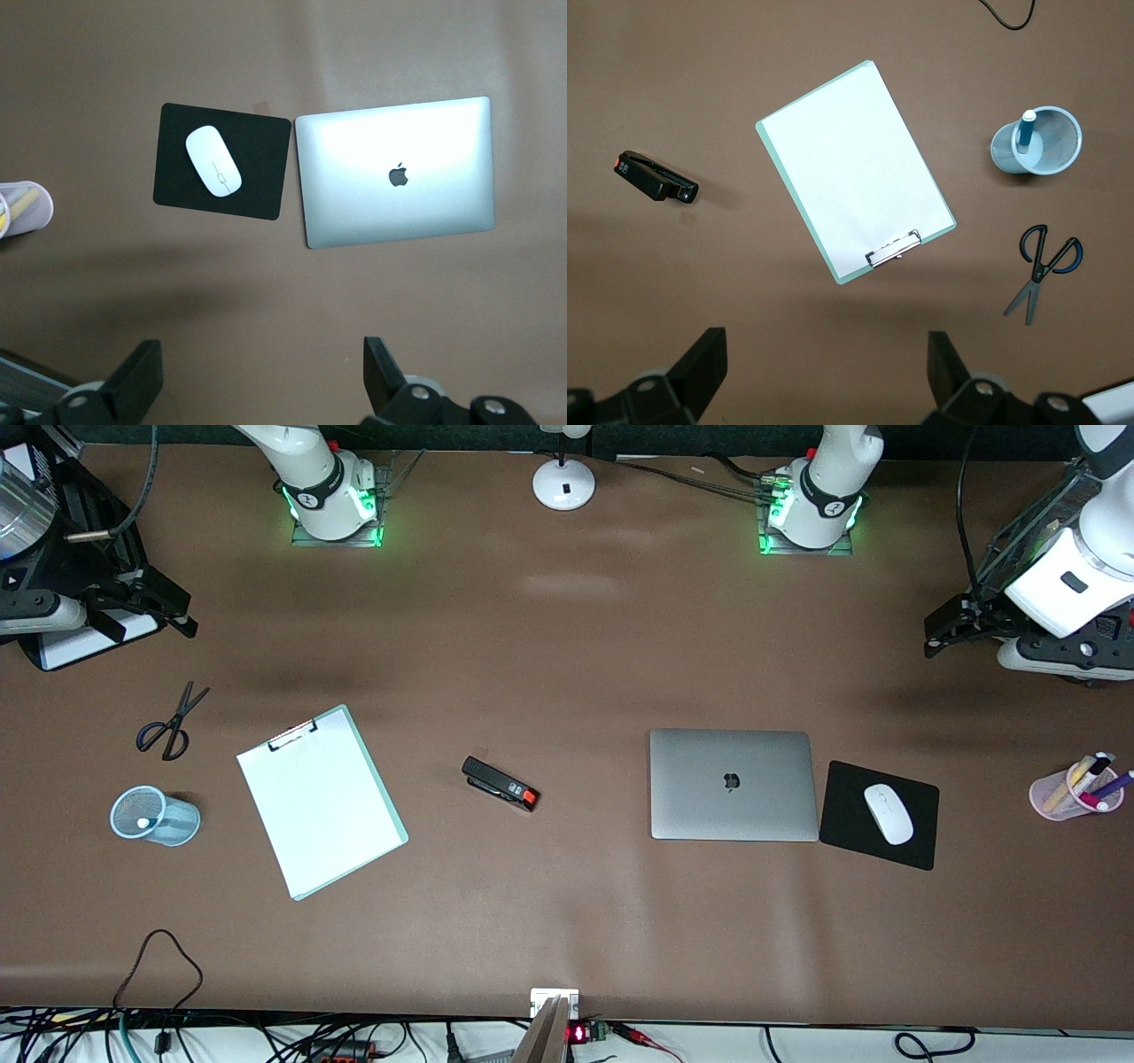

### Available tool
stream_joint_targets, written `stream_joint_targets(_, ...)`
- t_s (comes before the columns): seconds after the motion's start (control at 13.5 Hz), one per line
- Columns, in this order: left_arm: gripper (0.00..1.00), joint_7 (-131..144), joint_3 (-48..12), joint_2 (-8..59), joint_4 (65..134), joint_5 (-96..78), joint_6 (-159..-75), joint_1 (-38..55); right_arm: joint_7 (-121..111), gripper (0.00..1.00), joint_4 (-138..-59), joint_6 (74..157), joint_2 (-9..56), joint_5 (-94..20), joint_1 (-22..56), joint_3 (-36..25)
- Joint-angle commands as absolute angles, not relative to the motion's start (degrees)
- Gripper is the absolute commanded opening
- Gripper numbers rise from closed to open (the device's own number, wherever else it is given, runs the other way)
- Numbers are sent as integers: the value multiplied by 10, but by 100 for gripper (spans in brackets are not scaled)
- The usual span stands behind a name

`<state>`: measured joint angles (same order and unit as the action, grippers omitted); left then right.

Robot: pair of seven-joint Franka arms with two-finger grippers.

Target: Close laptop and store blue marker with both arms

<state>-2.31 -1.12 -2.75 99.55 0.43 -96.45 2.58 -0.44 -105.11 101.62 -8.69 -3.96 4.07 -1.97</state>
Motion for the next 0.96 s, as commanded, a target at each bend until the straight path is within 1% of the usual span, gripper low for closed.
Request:
stream_joint_targets(0.0, 100, -34, -3, -16, 974, 6, -952, 37, -8, 100, -1038, 997, -94, -32, 46, -11)
stream_joint_targets(0.22, 100, -32, -11, -16, 973, 6, -945, 36, -1, 100, -1023, 977, -88, -30, 47, 1)
stream_joint_targets(0.59, 100, -36, -10, -10, 968, -1, -952, 30, 3, 100, -1023, 975, -83, -32, 49, 3)
stream_joint_targets(0.89, 100, -46, -10, 25, 940, -3, -941, 31, 2, 100, -1022, 974, -82, -32, 51, 3)
